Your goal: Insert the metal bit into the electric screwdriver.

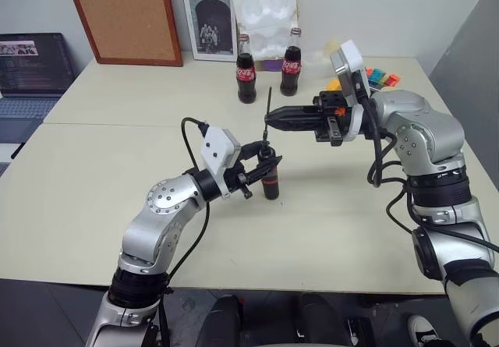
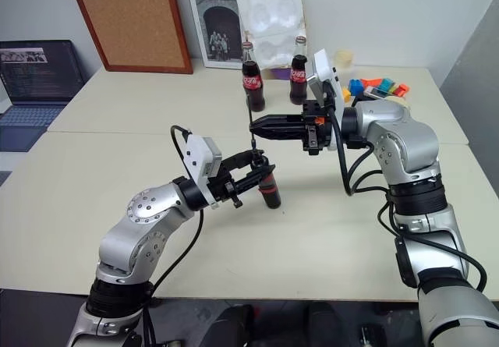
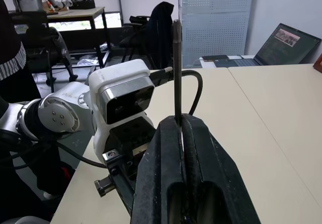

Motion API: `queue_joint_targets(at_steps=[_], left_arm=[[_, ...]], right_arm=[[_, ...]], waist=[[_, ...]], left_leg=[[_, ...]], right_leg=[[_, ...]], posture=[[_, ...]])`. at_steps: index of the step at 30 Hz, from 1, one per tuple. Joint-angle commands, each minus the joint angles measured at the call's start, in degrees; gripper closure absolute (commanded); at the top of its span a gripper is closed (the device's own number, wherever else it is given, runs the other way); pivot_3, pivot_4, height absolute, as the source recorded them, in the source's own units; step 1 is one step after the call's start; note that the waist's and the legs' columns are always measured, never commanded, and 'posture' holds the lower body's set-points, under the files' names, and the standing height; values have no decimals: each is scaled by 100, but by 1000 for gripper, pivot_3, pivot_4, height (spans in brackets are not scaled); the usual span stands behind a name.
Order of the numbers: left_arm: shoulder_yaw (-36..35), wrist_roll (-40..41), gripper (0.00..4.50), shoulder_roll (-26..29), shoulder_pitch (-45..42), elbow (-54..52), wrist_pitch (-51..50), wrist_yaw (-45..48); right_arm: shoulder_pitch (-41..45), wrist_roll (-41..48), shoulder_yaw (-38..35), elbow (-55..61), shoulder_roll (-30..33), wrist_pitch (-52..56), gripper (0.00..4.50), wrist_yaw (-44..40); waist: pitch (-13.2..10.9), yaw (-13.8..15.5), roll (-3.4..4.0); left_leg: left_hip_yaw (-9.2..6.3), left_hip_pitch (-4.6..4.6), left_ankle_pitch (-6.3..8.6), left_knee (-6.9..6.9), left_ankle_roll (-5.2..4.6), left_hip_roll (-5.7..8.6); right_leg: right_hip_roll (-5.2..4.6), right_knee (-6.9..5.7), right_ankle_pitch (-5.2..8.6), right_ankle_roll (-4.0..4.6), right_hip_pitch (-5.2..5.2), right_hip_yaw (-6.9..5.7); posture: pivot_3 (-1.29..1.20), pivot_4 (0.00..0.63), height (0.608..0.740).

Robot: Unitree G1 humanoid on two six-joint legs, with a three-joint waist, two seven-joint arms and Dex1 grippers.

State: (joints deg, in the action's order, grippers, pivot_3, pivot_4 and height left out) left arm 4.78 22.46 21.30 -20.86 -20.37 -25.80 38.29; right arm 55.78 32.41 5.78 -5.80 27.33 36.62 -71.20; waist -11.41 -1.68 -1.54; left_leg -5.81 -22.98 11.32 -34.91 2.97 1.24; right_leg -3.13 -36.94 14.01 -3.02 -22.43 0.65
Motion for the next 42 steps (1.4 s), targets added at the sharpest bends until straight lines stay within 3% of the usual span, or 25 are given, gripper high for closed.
queue_joint_targets(at_steps=[1, 28, 42], left_arm=[[86, 102, 2811, 7, 19, -247, 6, 78], [349, -179, 2811, 172, -118, -188, 10, 56], [90, 137, 2811, 78, -153, -162, -185, 98]], right_arm=[[171, -65, -4, 59, 73, -115, 4421, -114], [430, -395, 162, -393, 80, -341, 4421, -537], [239, -397, 126, -249, 168, -444, 4421, -575]], waist=[[0, 0, 0], [0, -1, 0], [0, -1, 0]], left_leg=[[0, 0, 0, 0, 0, 0], [-1, 2, 0, 0, 0, 0], [-2, 1, 0, 0, 0, 0]], right_leg=[[0, 0, 0, 0, 0, 0], [0, -2, 0, 0, 1, 1], [0, -1, 0, 0, 1, 0]], posture=[[0, 150, 740], [0, 150, 740], [0, 150, 740]])
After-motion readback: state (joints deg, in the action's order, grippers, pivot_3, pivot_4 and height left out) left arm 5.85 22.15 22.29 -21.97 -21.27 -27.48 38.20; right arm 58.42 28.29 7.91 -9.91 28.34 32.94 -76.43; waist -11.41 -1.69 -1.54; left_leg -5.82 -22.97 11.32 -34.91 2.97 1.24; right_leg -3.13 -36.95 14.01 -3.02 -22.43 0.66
